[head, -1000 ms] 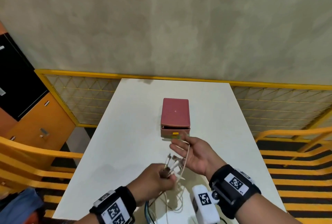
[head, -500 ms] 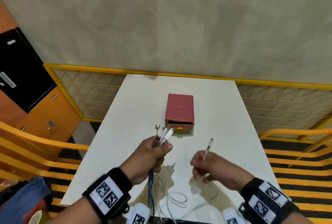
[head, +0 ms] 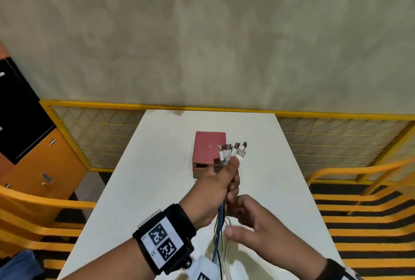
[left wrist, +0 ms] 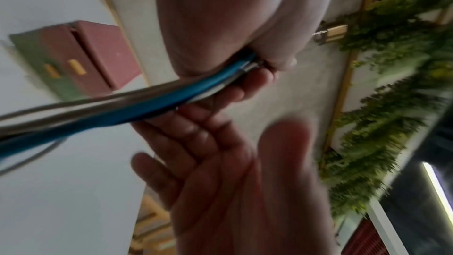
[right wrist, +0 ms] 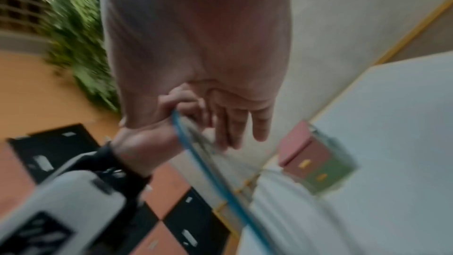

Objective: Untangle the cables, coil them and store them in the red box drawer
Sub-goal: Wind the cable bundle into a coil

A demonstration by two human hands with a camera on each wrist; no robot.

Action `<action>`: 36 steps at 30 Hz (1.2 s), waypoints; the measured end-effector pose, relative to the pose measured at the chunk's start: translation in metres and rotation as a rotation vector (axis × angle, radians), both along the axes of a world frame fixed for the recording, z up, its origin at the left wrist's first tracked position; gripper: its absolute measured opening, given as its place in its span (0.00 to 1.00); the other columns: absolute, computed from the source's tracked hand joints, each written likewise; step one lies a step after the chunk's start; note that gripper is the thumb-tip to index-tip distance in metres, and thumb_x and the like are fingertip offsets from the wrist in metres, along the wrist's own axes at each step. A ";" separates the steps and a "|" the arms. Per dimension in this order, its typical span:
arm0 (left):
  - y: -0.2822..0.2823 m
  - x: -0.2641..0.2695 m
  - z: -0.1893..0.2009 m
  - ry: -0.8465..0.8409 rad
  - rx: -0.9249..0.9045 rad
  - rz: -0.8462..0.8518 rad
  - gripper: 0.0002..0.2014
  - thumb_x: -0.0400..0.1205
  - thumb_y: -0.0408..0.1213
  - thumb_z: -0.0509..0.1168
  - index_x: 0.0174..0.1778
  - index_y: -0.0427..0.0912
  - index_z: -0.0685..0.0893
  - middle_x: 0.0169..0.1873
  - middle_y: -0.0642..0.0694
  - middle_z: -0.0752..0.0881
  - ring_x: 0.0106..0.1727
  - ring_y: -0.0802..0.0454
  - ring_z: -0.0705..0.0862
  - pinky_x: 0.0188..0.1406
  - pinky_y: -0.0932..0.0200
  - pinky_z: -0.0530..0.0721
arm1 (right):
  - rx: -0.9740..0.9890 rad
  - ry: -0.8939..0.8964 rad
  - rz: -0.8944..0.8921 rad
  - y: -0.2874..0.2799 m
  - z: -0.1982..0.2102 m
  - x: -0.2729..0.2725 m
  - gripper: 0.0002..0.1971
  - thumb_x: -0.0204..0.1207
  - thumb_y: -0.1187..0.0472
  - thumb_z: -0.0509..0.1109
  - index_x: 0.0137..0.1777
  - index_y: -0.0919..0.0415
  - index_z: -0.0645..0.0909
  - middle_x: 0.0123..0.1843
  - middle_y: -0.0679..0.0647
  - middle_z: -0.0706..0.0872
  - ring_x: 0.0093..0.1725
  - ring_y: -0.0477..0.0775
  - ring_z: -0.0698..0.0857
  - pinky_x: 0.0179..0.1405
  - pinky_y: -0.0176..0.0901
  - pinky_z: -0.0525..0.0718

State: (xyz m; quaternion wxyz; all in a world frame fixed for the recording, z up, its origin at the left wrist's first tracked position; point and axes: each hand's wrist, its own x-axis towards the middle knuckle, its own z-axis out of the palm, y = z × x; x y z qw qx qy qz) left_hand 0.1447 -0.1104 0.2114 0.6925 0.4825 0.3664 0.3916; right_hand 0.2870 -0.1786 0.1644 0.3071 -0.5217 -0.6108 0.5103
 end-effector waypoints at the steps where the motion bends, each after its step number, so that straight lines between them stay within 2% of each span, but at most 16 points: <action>1: 0.001 0.004 0.010 0.038 0.068 0.040 0.24 0.84 0.56 0.60 0.28 0.43 0.71 0.22 0.48 0.69 0.22 0.52 0.67 0.24 0.61 0.68 | 0.027 0.081 -0.055 0.004 0.006 -0.009 0.24 0.69 0.43 0.77 0.62 0.49 0.77 0.62 0.43 0.88 0.66 0.40 0.83 0.67 0.43 0.79; 3: 0.002 0.008 0.028 0.096 0.171 0.105 0.24 0.86 0.54 0.58 0.28 0.42 0.71 0.21 0.47 0.70 0.23 0.52 0.68 0.23 0.63 0.69 | 0.063 0.183 -0.130 0.010 0.017 -0.022 0.23 0.68 0.46 0.76 0.60 0.53 0.78 0.56 0.49 0.90 0.61 0.48 0.87 0.65 0.50 0.82; 5: 0.004 0.011 0.042 0.118 0.277 0.120 0.26 0.84 0.57 0.60 0.28 0.41 0.71 0.22 0.47 0.71 0.25 0.52 0.70 0.25 0.64 0.72 | 0.086 0.260 -0.141 0.015 0.029 -0.028 0.21 0.67 0.49 0.75 0.60 0.50 0.79 0.54 0.49 0.91 0.59 0.49 0.88 0.63 0.51 0.84; 8: 0.010 0.012 0.057 0.140 0.419 0.087 0.27 0.79 0.65 0.61 0.25 0.46 0.73 0.25 0.46 0.78 0.27 0.55 0.78 0.37 0.61 0.77 | 0.173 0.274 -0.146 0.022 0.044 -0.032 0.09 0.68 0.50 0.72 0.48 0.44 0.83 0.43 0.46 0.89 0.48 0.47 0.87 0.53 0.50 0.84; 11: 0.014 0.011 0.066 0.107 0.430 0.076 0.28 0.73 0.68 0.60 0.24 0.45 0.76 0.30 0.38 0.82 0.35 0.53 0.85 0.50 0.49 0.81 | 0.185 0.340 -0.179 0.021 0.053 -0.033 0.08 0.71 0.58 0.65 0.48 0.57 0.81 0.37 0.54 0.89 0.42 0.57 0.90 0.47 0.53 0.85; 13: 0.017 0.008 0.072 0.051 0.390 0.031 0.27 0.73 0.67 0.62 0.26 0.44 0.78 0.30 0.41 0.83 0.41 0.49 0.87 0.58 0.47 0.82 | 0.198 0.382 -0.143 0.017 0.064 -0.033 0.10 0.74 0.59 0.61 0.52 0.60 0.79 0.35 0.58 0.88 0.36 0.62 0.88 0.41 0.50 0.82; 15: 0.018 0.001 0.074 0.001 0.370 -0.106 0.21 0.73 0.62 0.66 0.32 0.45 0.82 0.34 0.43 0.86 0.50 0.45 0.87 0.61 0.49 0.81 | 0.214 0.429 -0.106 0.011 0.077 -0.034 0.12 0.74 0.59 0.60 0.57 0.56 0.77 0.32 0.59 0.85 0.27 0.60 0.83 0.34 0.46 0.78; 18: 0.015 -0.010 0.080 0.071 0.401 -0.338 0.16 0.74 0.56 0.73 0.45 0.46 0.90 0.52 0.31 0.87 0.59 0.41 0.82 0.61 0.50 0.79 | 0.258 0.408 -0.090 0.011 0.095 -0.031 0.19 0.71 0.60 0.59 0.57 0.38 0.80 0.22 0.55 0.77 0.21 0.53 0.74 0.26 0.43 0.74; 19: 0.015 -0.012 0.084 0.083 0.414 -0.372 0.14 0.76 0.54 0.73 0.46 0.47 0.91 0.56 0.28 0.86 0.61 0.39 0.82 0.62 0.49 0.78 | 0.246 0.382 -0.060 0.011 0.099 -0.030 0.19 0.71 0.60 0.59 0.55 0.37 0.81 0.22 0.53 0.76 0.22 0.51 0.73 0.25 0.41 0.73; 20: 0.015 -0.014 0.090 0.085 0.417 -0.364 0.12 0.78 0.52 0.71 0.45 0.48 0.92 0.58 0.28 0.87 0.63 0.39 0.84 0.66 0.48 0.78 | 0.214 0.366 -0.029 0.011 0.101 -0.030 0.17 0.71 0.60 0.61 0.54 0.41 0.82 0.22 0.51 0.77 0.22 0.49 0.74 0.25 0.39 0.72; 22: 0.019 -0.018 0.098 0.029 0.396 -0.307 0.12 0.80 0.52 0.69 0.42 0.48 0.92 0.59 0.39 0.90 0.67 0.43 0.85 0.73 0.44 0.75 | 0.155 0.350 0.018 0.012 0.103 -0.029 0.08 0.72 0.58 0.64 0.48 0.50 0.83 0.24 0.46 0.77 0.24 0.46 0.74 0.25 0.35 0.70; 23: 0.020 -0.020 0.101 -0.027 0.382 -0.302 0.14 0.79 0.55 0.70 0.43 0.47 0.92 0.59 0.43 0.90 0.68 0.42 0.85 0.74 0.40 0.74 | 0.150 0.344 0.038 0.012 0.103 -0.031 0.05 0.73 0.57 0.66 0.45 0.51 0.83 0.25 0.45 0.76 0.24 0.45 0.73 0.26 0.34 0.70; 28: 0.015 -0.016 0.103 -0.321 0.232 -0.333 0.21 0.76 0.57 0.72 0.39 0.39 0.88 0.50 0.37 0.91 0.62 0.32 0.86 0.73 0.31 0.71 | 0.172 0.267 0.126 0.017 0.115 -0.032 0.02 0.66 0.51 0.73 0.37 0.46 0.84 0.28 0.43 0.78 0.30 0.43 0.77 0.33 0.31 0.73; 31: 0.017 -0.016 0.117 -0.470 0.195 -0.287 0.21 0.76 0.56 0.72 0.35 0.39 0.84 0.42 0.37 0.92 0.56 0.34 0.90 0.68 0.32 0.78 | 0.149 0.131 0.195 0.027 0.114 -0.030 0.03 0.70 0.56 0.73 0.37 0.49 0.83 0.31 0.46 0.80 0.33 0.43 0.79 0.36 0.34 0.76; 33: 0.019 -0.019 0.128 -0.562 0.142 -0.297 0.20 0.78 0.54 0.71 0.33 0.39 0.82 0.36 0.40 0.90 0.45 0.39 0.92 0.57 0.36 0.87 | 0.117 -0.007 0.208 0.033 0.108 -0.027 0.02 0.73 0.61 0.72 0.40 0.58 0.83 0.33 0.48 0.80 0.35 0.42 0.80 0.38 0.42 0.78; 36: 0.016 -0.024 0.133 -0.519 0.032 -0.461 0.19 0.81 0.52 0.67 0.33 0.39 0.81 0.30 0.42 0.88 0.34 0.44 0.91 0.39 0.50 0.91 | 0.088 -0.140 0.113 0.044 0.100 -0.019 0.02 0.73 0.64 0.72 0.40 0.57 0.82 0.30 0.47 0.81 0.32 0.46 0.81 0.34 0.44 0.78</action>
